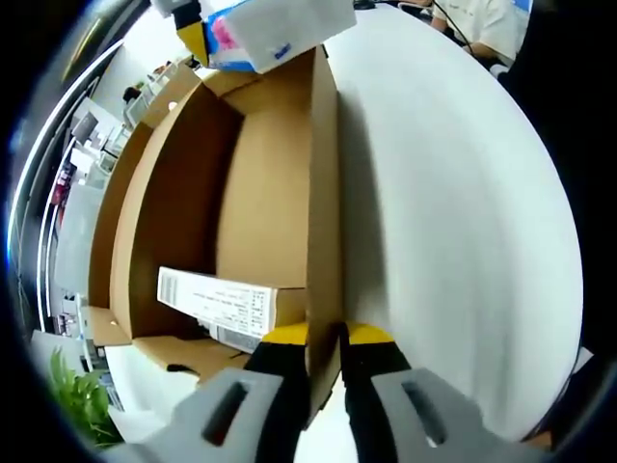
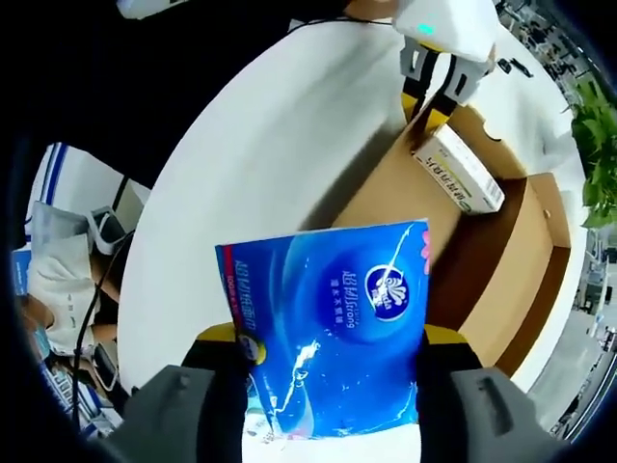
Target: Operate the shoe box by opening the lid, removing the specified soft item, and placing it in the target area until the item is outside and the box remains undamaged.
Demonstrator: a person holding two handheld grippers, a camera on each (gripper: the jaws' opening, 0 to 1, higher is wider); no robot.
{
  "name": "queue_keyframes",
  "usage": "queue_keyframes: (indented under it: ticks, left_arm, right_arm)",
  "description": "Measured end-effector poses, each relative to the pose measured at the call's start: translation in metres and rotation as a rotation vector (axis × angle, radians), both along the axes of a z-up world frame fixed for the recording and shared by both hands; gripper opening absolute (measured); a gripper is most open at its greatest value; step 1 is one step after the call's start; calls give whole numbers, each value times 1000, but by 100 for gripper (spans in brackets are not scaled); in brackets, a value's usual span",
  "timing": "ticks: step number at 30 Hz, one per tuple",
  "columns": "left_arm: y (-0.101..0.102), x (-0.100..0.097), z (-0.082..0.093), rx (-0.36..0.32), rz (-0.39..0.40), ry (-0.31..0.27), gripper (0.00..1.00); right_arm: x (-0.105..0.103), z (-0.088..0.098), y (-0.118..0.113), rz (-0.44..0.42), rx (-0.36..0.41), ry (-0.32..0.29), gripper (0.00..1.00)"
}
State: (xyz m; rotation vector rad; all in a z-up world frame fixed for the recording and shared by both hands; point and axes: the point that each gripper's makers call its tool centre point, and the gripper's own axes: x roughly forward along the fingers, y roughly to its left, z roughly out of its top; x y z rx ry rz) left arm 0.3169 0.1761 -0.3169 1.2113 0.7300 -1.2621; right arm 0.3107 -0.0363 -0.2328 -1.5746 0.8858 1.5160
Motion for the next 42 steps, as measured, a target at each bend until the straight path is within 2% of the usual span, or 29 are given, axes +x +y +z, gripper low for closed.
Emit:
queue_keyframes:
  ticks: [11, 18, 27, 30, 37, 42]
  left_arm:
    - [0, 0, 0, 0, 0, 0, 11]
    - [0, -1, 0, 0, -1, 0, 11]
    - [1, -1, 0, 0, 1, -3, 11]
    - [1, -1, 0, -1, 1, -2, 11]
    - [3, -2, -1, -1, 2, -1, 11]
    - [3, -2, -1, -1, 2, -2, 11]
  right_arm:
    - [-7, 13, -12, -63, 14, -47, 70]
    - [-21, 19, -30, -129, 23, -61, 70]
    - [-43, 26, -67, -253, 30, -94, 70]
    - [-51, 23, -78, -299, 36, -97, 70]
    - [-74, 12, -124, -399, -3, -106, 70]
    - [-83, 4, -145, -446, -4, -110, 70]
